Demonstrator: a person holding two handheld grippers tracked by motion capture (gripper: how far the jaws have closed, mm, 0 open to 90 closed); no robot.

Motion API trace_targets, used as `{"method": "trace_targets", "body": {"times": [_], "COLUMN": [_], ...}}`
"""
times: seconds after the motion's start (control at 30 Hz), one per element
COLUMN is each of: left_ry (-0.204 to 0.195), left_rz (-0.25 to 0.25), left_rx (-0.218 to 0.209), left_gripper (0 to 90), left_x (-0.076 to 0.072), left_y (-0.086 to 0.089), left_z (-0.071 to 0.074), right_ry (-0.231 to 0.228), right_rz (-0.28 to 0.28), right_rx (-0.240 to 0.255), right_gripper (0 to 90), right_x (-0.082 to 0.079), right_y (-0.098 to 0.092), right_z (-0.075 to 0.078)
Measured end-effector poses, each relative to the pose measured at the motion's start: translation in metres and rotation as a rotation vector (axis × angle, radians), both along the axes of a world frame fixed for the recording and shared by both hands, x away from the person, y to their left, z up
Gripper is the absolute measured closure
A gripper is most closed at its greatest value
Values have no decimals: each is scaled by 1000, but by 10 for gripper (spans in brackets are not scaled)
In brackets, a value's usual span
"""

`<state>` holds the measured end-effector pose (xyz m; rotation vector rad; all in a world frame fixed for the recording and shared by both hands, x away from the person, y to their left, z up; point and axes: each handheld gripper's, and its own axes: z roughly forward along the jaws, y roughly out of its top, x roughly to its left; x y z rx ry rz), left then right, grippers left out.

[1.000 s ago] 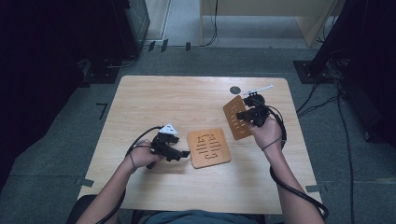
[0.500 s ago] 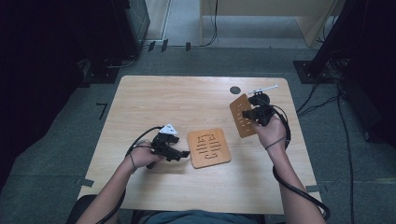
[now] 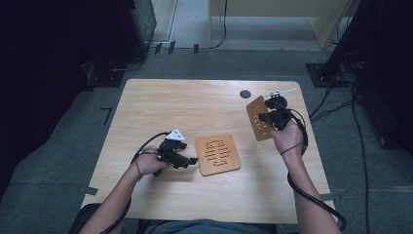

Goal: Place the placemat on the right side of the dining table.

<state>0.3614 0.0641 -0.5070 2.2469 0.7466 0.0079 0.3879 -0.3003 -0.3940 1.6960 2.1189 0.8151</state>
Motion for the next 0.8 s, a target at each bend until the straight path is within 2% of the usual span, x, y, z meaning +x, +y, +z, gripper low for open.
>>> {"method": "trace_targets", "body": {"times": [0.1,0.4,0.53,0.8], "left_ry": [-2,-2,-3,-5], "left_rz": [-1,-2,-2,-2], "left_rx": [0,-2,-2,-3], "left_gripper": [130,130,130,129], "left_x": [0,0,0,0], "left_y": [0,0,0,0], "left_z": [0,0,0,-1], "right_ry": [-4,-14,-50,-49], "right_rz": [-11,-45,-51,-86], "right_rx": [-14,-11,-10,-21], "right_gripper": [876,876,876,876], "right_x": [0,2,2,5], "right_y": [-3,-15,-19,-30], "right_z": [1,0,0,-3]}}
